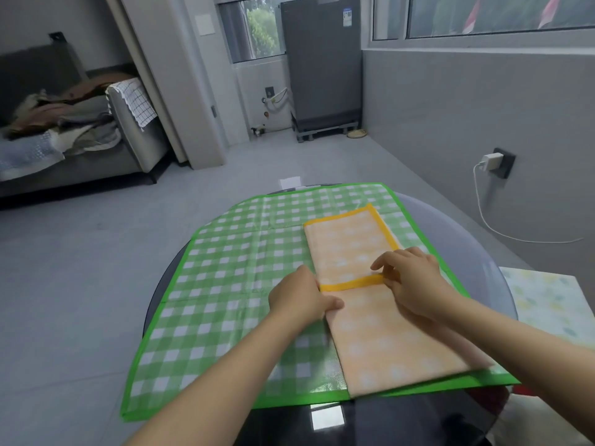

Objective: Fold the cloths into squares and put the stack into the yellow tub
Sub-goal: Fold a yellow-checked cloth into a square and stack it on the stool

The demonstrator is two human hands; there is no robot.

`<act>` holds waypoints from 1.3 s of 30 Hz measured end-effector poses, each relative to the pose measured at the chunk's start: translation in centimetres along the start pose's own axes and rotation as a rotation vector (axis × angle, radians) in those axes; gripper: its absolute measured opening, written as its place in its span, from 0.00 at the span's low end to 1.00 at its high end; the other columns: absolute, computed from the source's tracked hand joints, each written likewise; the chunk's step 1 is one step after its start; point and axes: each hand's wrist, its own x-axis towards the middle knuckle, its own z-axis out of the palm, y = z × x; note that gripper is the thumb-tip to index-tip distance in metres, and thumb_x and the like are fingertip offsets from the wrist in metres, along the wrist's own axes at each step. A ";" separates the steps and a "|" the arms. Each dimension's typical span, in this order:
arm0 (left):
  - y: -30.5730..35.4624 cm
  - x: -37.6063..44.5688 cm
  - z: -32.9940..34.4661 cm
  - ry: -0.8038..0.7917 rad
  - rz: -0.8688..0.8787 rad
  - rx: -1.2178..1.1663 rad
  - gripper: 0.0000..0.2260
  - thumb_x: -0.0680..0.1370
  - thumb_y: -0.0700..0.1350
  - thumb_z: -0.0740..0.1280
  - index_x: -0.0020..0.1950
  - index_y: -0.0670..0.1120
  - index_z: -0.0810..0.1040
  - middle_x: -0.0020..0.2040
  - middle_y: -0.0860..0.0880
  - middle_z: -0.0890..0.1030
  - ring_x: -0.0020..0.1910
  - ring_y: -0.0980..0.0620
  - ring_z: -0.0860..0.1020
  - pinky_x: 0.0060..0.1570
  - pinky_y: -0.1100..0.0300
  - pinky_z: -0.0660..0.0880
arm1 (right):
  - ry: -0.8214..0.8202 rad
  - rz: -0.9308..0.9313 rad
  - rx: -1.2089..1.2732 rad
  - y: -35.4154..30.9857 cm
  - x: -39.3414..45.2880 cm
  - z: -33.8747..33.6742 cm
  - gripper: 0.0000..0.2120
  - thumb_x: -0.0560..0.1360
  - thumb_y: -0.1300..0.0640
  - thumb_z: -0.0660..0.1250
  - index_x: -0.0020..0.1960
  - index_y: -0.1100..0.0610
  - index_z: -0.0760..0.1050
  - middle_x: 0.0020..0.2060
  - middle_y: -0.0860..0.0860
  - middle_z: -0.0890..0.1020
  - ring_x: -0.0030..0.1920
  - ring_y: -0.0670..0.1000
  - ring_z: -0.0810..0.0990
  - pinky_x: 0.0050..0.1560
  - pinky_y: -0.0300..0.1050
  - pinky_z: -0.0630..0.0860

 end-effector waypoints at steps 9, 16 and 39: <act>-0.3 -3.3 4.9 0.272 0.485 0.146 0.32 0.73 0.57 0.43 0.66 0.42 0.71 0.68 0.43 0.70 0.69 0.43 0.67 0.70 0.52 0.59 | 0.080 -0.209 -0.210 -0.6 -5.5 1.8 0.21 0.74 0.49 0.53 0.57 0.53 0.80 0.56 0.52 0.82 0.56 0.55 0.81 0.61 0.46 0.67; -0.6 -3.6 6.2 0.011 0.393 0.290 0.42 0.67 0.67 0.30 0.78 0.47 0.39 0.77 0.49 0.34 0.74 0.53 0.31 0.71 0.54 0.29 | -0.158 -0.085 -0.324 0.5 -6.4 1.3 0.44 0.72 0.32 0.26 0.74 0.56 0.57 0.74 0.50 0.58 0.72 0.47 0.52 0.71 0.41 0.45; 1.7 1.0 3.1 0.217 0.213 -0.269 0.04 0.79 0.41 0.61 0.50 0.42 0.74 0.53 0.49 0.67 0.41 0.50 0.75 0.45 0.59 0.72 | 0.070 0.330 0.272 2.0 -0.3 -1.4 0.13 0.70 0.57 0.72 0.53 0.60 0.79 0.47 0.52 0.79 0.45 0.49 0.75 0.45 0.39 0.67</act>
